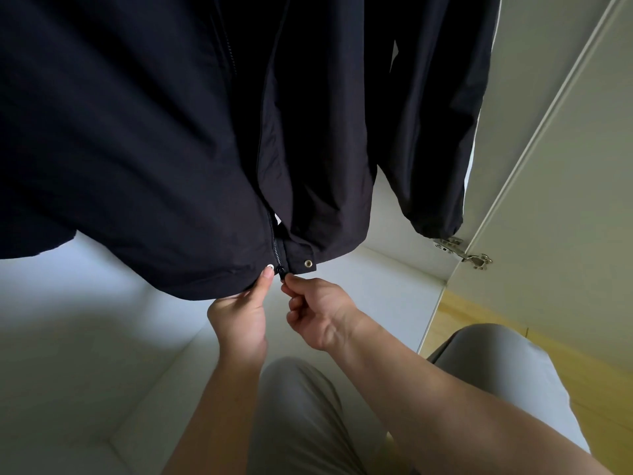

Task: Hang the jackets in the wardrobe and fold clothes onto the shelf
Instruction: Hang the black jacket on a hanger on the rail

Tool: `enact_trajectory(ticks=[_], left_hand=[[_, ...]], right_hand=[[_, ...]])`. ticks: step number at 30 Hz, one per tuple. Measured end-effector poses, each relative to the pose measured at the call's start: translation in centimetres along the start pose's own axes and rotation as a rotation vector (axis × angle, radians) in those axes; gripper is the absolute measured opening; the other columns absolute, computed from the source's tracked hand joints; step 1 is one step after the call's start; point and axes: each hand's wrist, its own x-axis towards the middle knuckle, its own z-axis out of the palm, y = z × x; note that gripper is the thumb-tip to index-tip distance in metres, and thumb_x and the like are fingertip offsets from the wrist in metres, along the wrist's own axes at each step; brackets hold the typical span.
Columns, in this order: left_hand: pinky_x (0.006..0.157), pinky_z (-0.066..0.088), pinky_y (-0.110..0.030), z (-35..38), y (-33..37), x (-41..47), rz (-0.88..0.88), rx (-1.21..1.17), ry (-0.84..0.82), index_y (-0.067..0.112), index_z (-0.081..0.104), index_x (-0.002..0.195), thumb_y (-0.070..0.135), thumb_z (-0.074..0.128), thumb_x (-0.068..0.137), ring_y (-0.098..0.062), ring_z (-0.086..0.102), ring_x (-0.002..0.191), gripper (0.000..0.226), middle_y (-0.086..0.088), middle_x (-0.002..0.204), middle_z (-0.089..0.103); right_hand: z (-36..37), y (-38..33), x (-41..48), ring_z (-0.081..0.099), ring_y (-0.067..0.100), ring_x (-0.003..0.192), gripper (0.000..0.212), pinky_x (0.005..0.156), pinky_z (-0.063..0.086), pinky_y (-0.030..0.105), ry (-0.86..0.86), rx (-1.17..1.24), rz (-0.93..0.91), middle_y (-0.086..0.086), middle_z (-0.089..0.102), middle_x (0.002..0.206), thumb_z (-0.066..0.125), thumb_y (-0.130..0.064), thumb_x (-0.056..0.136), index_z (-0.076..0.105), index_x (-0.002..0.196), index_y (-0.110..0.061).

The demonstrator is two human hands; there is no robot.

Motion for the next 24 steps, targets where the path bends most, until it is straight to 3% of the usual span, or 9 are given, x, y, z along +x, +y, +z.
enact_trajectory(ticks=[7,12,16,19,24], left_hand=[[0.078,0.045,-0.029,-0.38,-0.33,0.06,-0.049,-0.032,0.042,0.014,0.068,0.069,0.019,0.088,0.076,-0.004,0.052,0.074,0.023,0.018,0.072,0.061],[0.082,0.047,-0.028,-0.15,-0.49,0.02,-0.059,-0.064,0.043,0.002,0.076,0.089,0.023,0.088,0.077,-0.004,0.054,0.079,0.027,0.008,0.087,0.070],[0.080,0.047,-0.026,0.12,-0.62,-0.21,-0.030,-0.019,0.023,0.007,0.066,0.069,0.019,0.088,0.078,-0.002,0.054,0.073,0.026,0.018,0.074,0.063],[0.084,0.051,-0.020,0.18,-0.20,-0.38,0.026,0.003,0.029,0.011,0.076,0.081,0.015,0.085,0.080,0.000,0.067,0.083,0.010,0.016,0.086,0.075],[0.077,0.047,-0.029,0.06,-0.55,0.13,-0.014,-0.030,0.050,0.009,0.068,0.069,0.020,0.087,0.078,-0.003,0.051,0.072,0.023,0.021,0.067,0.058]], right_hand=[[0.03,-0.19,0.03,0.042,0.009,0.051,0.005,0.048,0.041,0.023,0.085,0.006,-0.029,0.002,0.070,0.088,0.073,-0.013,0.090,0.070,0.088,-0.011],[0.25,0.07,0.04,0.041,0.009,0.050,0.005,0.048,0.040,0.023,0.095,-0.004,-0.024,0.002,0.070,0.086,0.073,-0.012,0.091,0.069,0.088,-0.011],[0.62,0.19,-0.10,0.040,0.010,0.051,0.006,0.048,0.039,0.024,0.070,0.019,-0.023,0.002,0.069,0.086,0.072,-0.011,0.091,0.068,0.086,-0.011],[0.77,0.15,-0.12,0.040,0.010,0.051,0.006,0.048,0.039,0.024,0.064,0.019,-0.026,0.002,0.069,0.086,0.072,-0.011,0.090,0.068,0.086,-0.011],[0.73,0.33,0.12,0.040,0.010,0.051,0.006,0.047,0.038,0.024,0.085,0.016,-0.024,0.002,0.069,0.085,0.072,-0.012,0.091,0.068,0.087,-0.011]])
